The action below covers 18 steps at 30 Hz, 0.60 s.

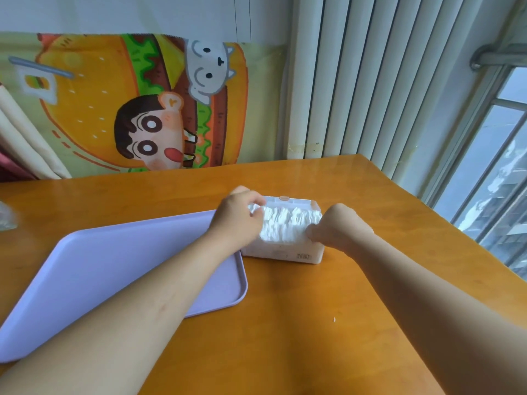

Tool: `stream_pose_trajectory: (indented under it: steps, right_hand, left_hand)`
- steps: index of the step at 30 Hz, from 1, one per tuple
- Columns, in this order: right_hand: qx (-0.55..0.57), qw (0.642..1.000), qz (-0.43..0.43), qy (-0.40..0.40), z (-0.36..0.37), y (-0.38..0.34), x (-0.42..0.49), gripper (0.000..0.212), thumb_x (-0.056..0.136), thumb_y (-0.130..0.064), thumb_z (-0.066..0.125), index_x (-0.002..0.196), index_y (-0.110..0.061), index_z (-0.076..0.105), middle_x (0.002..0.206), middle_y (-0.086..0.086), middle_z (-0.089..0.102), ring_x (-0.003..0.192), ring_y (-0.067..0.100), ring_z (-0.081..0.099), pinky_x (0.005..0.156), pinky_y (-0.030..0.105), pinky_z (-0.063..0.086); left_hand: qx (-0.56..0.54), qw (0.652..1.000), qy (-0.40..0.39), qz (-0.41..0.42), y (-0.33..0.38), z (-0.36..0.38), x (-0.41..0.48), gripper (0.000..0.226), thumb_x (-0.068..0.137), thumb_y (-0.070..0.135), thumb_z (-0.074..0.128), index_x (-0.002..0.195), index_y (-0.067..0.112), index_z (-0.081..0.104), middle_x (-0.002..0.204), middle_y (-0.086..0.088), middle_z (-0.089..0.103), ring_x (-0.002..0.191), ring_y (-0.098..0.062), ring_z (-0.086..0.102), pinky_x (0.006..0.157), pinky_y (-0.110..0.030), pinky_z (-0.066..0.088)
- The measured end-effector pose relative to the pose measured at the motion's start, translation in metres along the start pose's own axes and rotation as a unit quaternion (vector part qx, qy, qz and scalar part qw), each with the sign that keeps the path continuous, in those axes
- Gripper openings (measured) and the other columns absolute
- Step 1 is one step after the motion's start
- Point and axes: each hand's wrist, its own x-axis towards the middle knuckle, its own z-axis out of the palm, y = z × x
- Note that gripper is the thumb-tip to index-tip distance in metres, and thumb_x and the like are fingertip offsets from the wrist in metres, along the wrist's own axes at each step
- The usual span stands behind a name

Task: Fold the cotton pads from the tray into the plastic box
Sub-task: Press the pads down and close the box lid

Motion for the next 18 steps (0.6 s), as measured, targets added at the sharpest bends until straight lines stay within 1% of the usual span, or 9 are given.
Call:
stream_pose_trajectory:
  steps: [3, 5, 7, 9, 10, 12, 15, 17, 18]
  right_hand:
    - [0.162, 0.984, -0.012, 0.067, -0.001, 0.006, 0.005, 0.035, 0.090, -0.039, 0.052, 0.076, -0.008, 0.060, 0.069, 0.005, 0.061, 0.059, 0.026, 0.056, 0.059, 0.032, 0.048]
    - [0.297, 0.954, 0.022, 0.026, 0.006, 0.006, 0.010, 0.034, 0.096, -0.035, 0.049, 0.092, -0.005, 0.063, 0.090, 0.012, 0.071, 0.081, 0.032, 0.069, 0.075, 0.044, 0.061]
    - [0.363, 0.929, 0.069, -0.018, 0.016, 0.006, 0.018, 0.031, 0.102, -0.029, 0.046, 0.104, -0.004, 0.065, 0.105, 0.016, 0.071, 0.097, 0.035, 0.071, 0.087, 0.050, 0.062]
    - [0.387, 0.919, 0.072, -0.035, 0.020, 0.006, 0.025, 0.021, 0.101, -0.016, 0.045, 0.102, -0.007, 0.064, 0.100, 0.012, 0.066, 0.084, 0.029, 0.066, 0.068, 0.036, 0.055]
    - [0.403, 0.912, 0.071, -0.038, 0.021, 0.004, 0.030, 0.022, 0.099, -0.009, 0.046, 0.112, -0.011, 0.064, 0.103, 0.010, 0.064, 0.084, 0.026, 0.064, 0.064, 0.032, 0.049]
    - [0.444, 0.892, 0.073, -0.049, 0.021, 0.003, 0.037, 0.052, 0.097, 0.002, 0.050, 0.145, -0.017, 0.054, 0.119, 0.009, 0.066, 0.099, 0.030, 0.070, 0.069, 0.036, 0.058]
    - [0.495, 0.864, 0.067, -0.062, 0.021, 0.002, 0.046, 0.071, 0.095, 0.011, 0.051, 0.157, -0.022, 0.044, 0.117, 0.003, 0.069, 0.109, 0.034, 0.072, 0.097, 0.053, 0.061]
    - [0.510, 0.856, 0.057, -0.064, 0.023, 0.001, 0.050, 0.076, 0.094, 0.014, 0.047, 0.159, -0.026, 0.040, 0.122, 0.002, 0.068, 0.104, 0.030, 0.072, 0.099, 0.054, 0.060]
    - [0.515, 0.854, 0.048, -0.062, 0.023, -0.001, 0.052, 0.079, 0.093, 0.015, 0.045, 0.160, -0.027, 0.039, 0.127, 0.002, 0.067, 0.102, 0.028, 0.071, 0.093, 0.051, 0.062]
  left_hand:
    - [-0.039, 0.993, 0.020, -0.106, -0.020, -0.007, 0.008, 0.024, 0.101, 0.022, 0.064, 0.124, 0.018, 0.069, 0.124, 0.003, 0.061, 0.103, -0.017, 0.061, 0.088, -0.028, 0.047]
    - [-0.137, 0.973, -0.002, -0.185, -0.027, -0.007, 0.013, 0.031, 0.104, 0.025, 0.061, 0.134, 0.017, 0.063, 0.131, -0.001, 0.063, 0.109, -0.021, 0.062, 0.081, -0.030, 0.051]
    - [-0.173, 0.959, -0.029, -0.224, -0.033, -0.006, 0.016, 0.038, 0.106, 0.027, 0.059, 0.142, 0.015, 0.057, 0.135, -0.003, 0.063, 0.096, -0.019, 0.064, 0.065, -0.028, 0.048]
    - [-0.191, 0.950, -0.053, -0.241, -0.039, -0.005, 0.017, 0.044, 0.106, 0.024, 0.060, 0.148, 0.013, 0.052, 0.134, -0.005, 0.064, 0.075, -0.015, 0.061, 0.057, -0.028, 0.045]
    - [-0.208, 0.944, -0.060, -0.249, -0.042, -0.005, 0.018, 0.047, 0.106, 0.022, 0.061, 0.150, 0.012, 0.050, 0.131, -0.003, 0.066, 0.067, -0.014, 0.060, 0.053, -0.029, 0.043]
    - [-0.247, 0.929, -0.072, -0.266, -0.047, -0.003, 0.016, 0.050, 0.104, 0.019, 0.062, 0.152, 0.014, 0.048, 0.122, 0.004, 0.068, 0.058, -0.013, 0.057, 0.048, -0.028, 0.037]
    - [-0.295, 0.911, -0.072, -0.279, -0.052, 0.001, 0.014, 0.052, 0.104, 0.016, 0.063, 0.153, 0.016, 0.046, 0.124, 0.006, 0.068, 0.062, -0.013, 0.057, 0.046, -0.026, 0.031]
    - [-0.307, 0.911, -0.069, -0.267, -0.055, 0.004, 0.014, 0.057, 0.103, 0.016, 0.064, 0.156, 0.019, 0.042, 0.130, 0.003, 0.068, 0.073, -0.016, 0.057, 0.046, -0.026, 0.031]
    - [-0.310, 0.913, -0.070, -0.255, -0.056, 0.004, 0.013, 0.057, 0.103, 0.014, 0.063, 0.156, 0.022, 0.043, 0.129, 0.002, 0.070, 0.076, -0.017, 0.057, 0.046, -0.025, 0.030]
